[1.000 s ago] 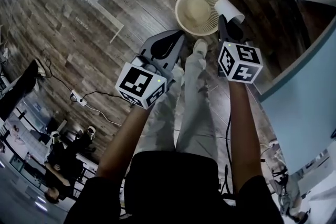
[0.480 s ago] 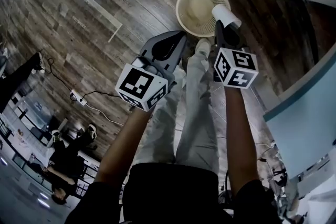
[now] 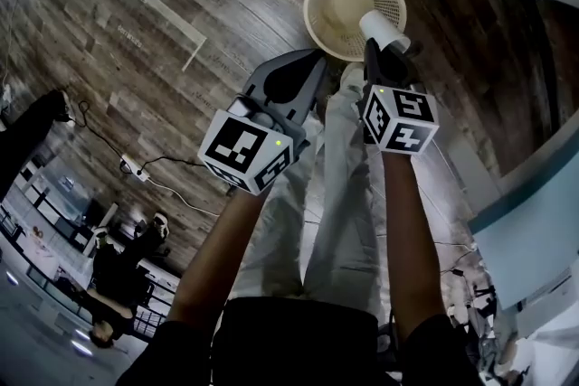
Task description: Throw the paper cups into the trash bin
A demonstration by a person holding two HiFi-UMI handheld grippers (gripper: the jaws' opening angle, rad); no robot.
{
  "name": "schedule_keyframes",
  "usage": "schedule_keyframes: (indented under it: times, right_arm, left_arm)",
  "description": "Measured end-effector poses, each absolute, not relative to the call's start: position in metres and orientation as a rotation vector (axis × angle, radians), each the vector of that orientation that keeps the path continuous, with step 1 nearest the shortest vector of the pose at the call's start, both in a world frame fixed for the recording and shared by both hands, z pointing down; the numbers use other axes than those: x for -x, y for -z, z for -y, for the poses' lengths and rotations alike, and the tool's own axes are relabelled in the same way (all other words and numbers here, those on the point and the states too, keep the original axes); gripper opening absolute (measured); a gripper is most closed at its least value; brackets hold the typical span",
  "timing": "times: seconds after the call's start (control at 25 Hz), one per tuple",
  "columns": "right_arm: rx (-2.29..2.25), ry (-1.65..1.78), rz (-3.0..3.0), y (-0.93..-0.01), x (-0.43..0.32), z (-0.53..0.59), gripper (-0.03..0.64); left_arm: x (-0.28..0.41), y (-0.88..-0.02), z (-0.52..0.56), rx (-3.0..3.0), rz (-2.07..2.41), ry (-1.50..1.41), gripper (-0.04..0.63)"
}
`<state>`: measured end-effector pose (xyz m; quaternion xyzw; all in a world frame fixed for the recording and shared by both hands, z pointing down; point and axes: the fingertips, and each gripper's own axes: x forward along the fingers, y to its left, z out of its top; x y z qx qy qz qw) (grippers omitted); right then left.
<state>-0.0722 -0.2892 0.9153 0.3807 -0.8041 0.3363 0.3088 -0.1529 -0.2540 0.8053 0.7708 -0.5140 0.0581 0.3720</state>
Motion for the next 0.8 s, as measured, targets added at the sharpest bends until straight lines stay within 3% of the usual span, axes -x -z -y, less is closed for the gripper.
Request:
schedule_keyframes:
  times: [0.8]
  right_arm:
    - [-0.767,-0.79,1.953,-1.05,0.085,0.259,0.012]
  left_arm:
    - [0.178,-0.85,0.234,-1.961,1.289,-0.239,0.003]
